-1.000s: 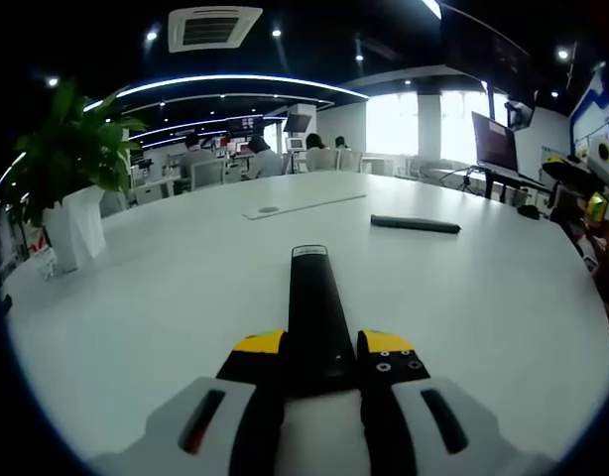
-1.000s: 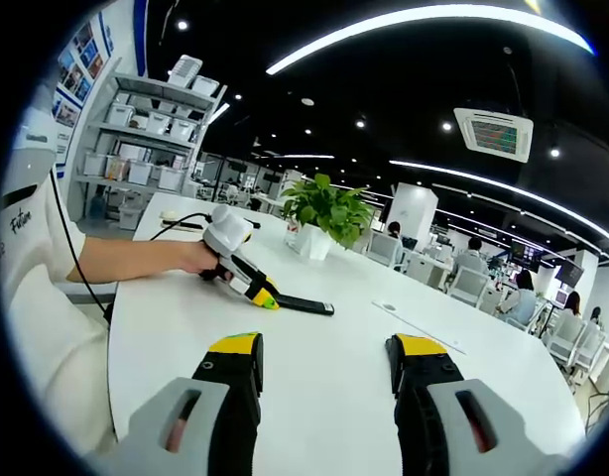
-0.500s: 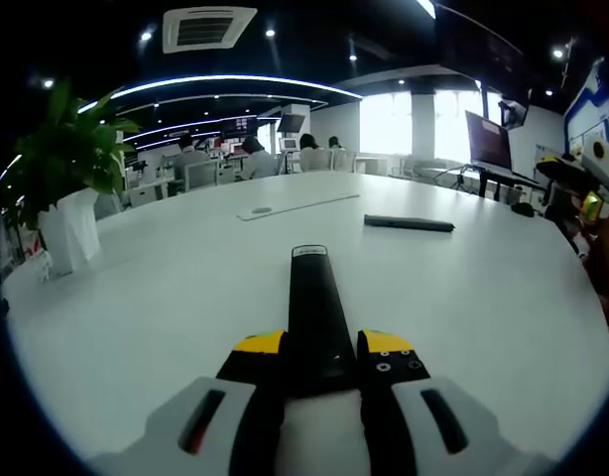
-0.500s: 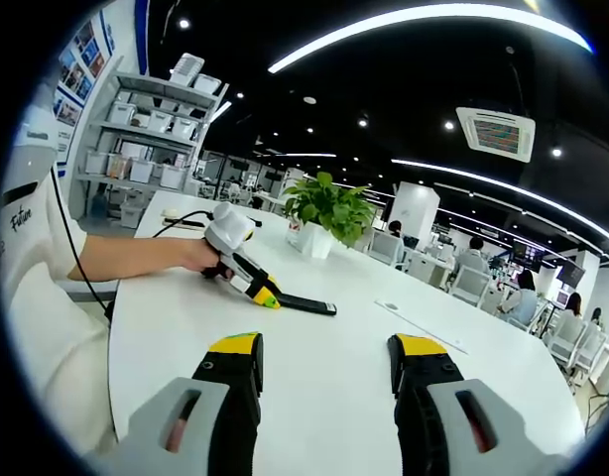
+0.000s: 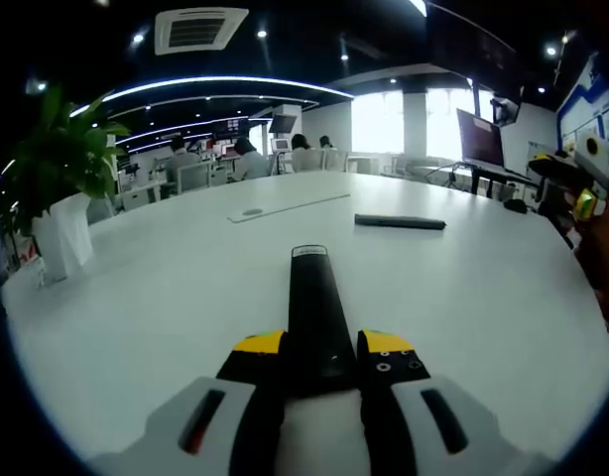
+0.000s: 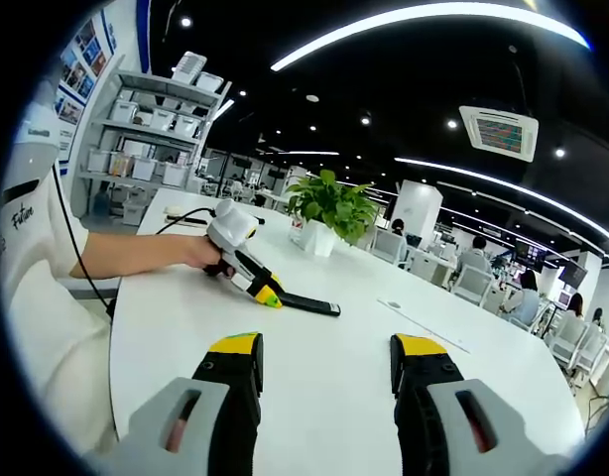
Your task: Pflip the remote and laser pointer to the front side, press the buttons, and align them neatly on the table
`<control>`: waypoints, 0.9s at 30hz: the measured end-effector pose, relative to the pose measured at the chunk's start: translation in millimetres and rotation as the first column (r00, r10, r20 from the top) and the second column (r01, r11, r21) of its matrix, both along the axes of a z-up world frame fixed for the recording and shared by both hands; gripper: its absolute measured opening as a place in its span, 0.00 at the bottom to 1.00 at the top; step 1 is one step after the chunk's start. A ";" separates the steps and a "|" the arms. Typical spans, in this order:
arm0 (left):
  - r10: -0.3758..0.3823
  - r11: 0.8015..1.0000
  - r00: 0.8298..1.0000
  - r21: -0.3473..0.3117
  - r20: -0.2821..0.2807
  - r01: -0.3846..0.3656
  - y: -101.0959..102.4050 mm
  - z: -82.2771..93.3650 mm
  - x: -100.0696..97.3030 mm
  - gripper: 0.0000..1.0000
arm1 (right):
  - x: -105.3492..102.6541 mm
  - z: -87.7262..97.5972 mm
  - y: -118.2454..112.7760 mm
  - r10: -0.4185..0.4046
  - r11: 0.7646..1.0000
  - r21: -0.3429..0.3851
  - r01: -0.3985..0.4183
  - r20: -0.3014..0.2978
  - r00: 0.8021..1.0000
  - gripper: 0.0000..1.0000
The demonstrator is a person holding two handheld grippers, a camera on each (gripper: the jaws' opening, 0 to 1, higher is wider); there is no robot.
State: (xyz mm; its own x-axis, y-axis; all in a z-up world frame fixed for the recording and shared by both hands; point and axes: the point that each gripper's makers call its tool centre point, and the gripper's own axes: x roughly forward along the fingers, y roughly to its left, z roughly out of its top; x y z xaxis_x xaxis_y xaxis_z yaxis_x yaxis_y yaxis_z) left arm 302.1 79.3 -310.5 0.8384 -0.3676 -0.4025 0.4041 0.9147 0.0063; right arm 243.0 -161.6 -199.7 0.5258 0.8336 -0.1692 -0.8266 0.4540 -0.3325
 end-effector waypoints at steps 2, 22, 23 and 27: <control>-0.004 1.000 1.000 0.000 0.000 0.004 -0.4 0.0 -0.1 0.30 | 0.0 -0.3 0.1 0.000 1.000 -0.002 0.000 0.001 1.000 0.54; -0.033 0.999 0.999 0.002 0.001 0.033 2.9 0.0 9.6 0.30 | -1.2 -2.9 1.4 0.009 1.000 -0.016 -0.009 0.003 1.000 0.53; -0.036 0.999 0.999 0.003 0.001 0.036 2.6 0.1 9.7 0.30 | -1.2 -3.2 1.4 0.009 1.000 -0.018 -0.009 0.003 1.000 0.53; -0.040 0.999 0.999 -0.002 -0.001 0.039 4.2 0.1 11.7 0.30 | -0.8 -4.8 1.9 0.007 1.000 -0.026 -0.007 0.004 1.000 0.53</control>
